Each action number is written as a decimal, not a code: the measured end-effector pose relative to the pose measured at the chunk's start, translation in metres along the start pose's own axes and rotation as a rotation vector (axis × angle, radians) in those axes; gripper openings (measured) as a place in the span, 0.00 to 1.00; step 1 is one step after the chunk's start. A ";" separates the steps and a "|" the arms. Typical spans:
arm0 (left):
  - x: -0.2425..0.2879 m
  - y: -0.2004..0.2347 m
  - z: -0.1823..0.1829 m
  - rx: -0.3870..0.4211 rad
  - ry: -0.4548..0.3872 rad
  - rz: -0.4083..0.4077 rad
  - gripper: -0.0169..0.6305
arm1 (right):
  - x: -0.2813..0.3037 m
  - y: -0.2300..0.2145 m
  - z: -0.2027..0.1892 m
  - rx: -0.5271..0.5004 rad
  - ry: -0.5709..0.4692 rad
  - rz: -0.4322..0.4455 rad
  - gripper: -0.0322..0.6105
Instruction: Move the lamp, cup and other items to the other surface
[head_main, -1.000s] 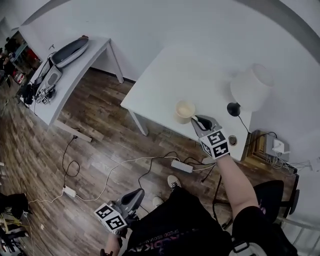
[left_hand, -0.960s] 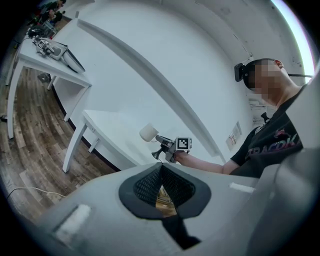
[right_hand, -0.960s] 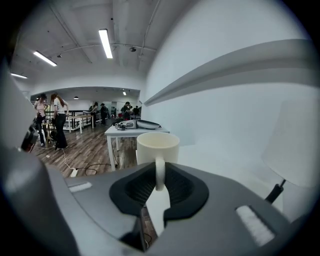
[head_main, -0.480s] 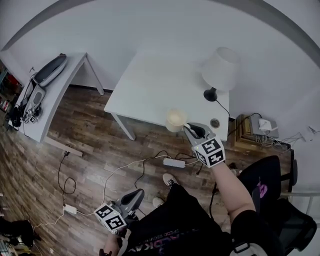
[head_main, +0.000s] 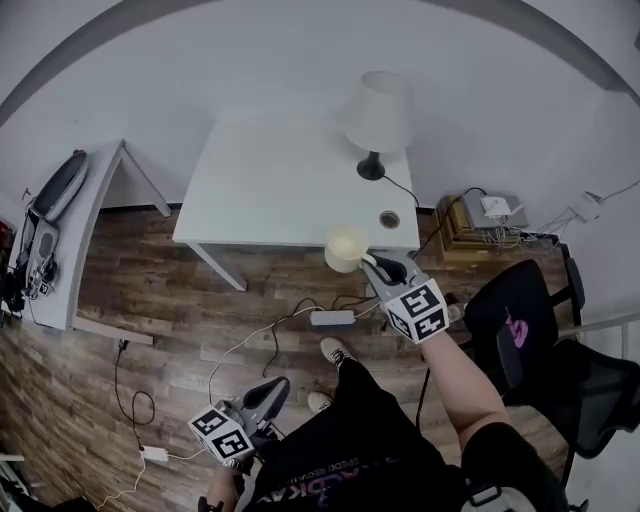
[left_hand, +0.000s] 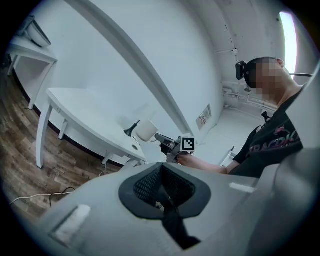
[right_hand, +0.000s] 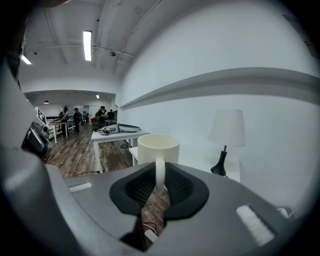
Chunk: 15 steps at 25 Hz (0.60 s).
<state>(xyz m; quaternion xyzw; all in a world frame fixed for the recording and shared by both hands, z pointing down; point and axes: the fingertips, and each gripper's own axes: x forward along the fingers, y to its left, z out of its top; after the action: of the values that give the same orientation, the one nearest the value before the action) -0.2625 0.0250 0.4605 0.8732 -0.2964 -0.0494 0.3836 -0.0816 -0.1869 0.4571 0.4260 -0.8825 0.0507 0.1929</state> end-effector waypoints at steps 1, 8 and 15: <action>0.002 -0.002 -0.002 0.000 0.012 -0.014 0.01 | -0.008 -0.002 -0.003 0.007 0.002 -0.016 0.13; 0.031 -0.019 -0.014 0.026 0.116 -0.135 0.01 | -0.067 -0.021 -0.023 0.056 0.002 -0.148 0.13; 0.075 -0.044 -0.026 0.056 0.208 -0.230 0.01 | -0.132 -0.059 -0.049 0.112 0.003 -0.280 0.13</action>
<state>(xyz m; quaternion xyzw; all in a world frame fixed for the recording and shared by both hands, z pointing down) -0.1723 0.0235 0.4590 0.9122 -0.1545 0.0061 0.3793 0.0527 -0.1151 0.4469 0.5551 -0.8098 0.0731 0.1751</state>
